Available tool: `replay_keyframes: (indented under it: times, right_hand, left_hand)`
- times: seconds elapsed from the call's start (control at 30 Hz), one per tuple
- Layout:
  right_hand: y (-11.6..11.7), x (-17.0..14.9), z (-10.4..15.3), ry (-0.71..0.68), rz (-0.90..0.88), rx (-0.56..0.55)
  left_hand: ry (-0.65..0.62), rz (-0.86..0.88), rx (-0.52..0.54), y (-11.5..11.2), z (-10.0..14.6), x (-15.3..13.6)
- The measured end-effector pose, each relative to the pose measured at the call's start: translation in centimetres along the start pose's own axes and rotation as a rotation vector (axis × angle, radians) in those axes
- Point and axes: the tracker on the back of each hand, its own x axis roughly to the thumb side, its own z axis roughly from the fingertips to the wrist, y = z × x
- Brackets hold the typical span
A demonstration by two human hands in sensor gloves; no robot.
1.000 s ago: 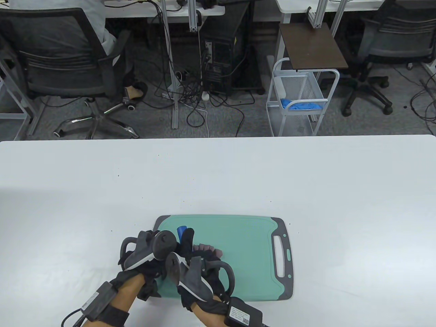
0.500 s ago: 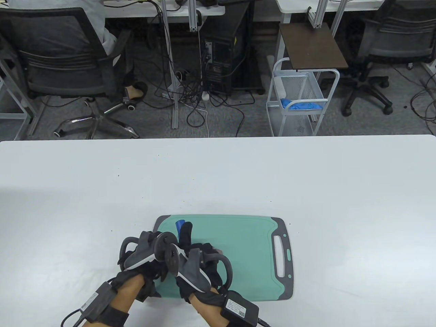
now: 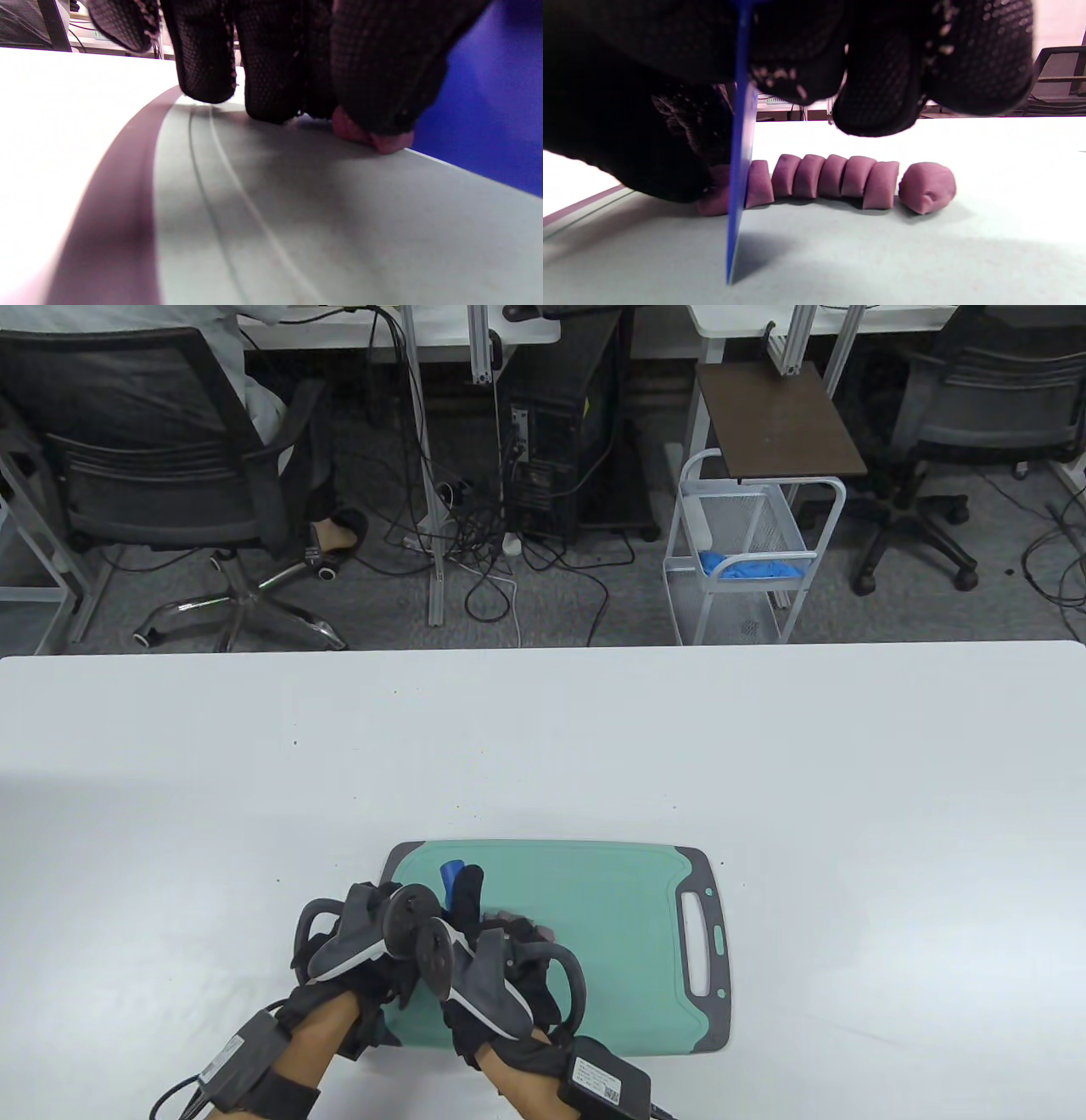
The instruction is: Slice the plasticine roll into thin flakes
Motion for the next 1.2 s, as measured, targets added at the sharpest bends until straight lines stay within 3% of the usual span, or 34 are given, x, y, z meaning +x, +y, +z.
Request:
replay_keyframes:
  times: [1.2]
  right_hand:
    - [-1.2,-0.9,1.0,-0.010,-0.095,-0.033]
  left_hand:
    - [0.021,0.020,0.010,0.1,-0.3,-0.4]
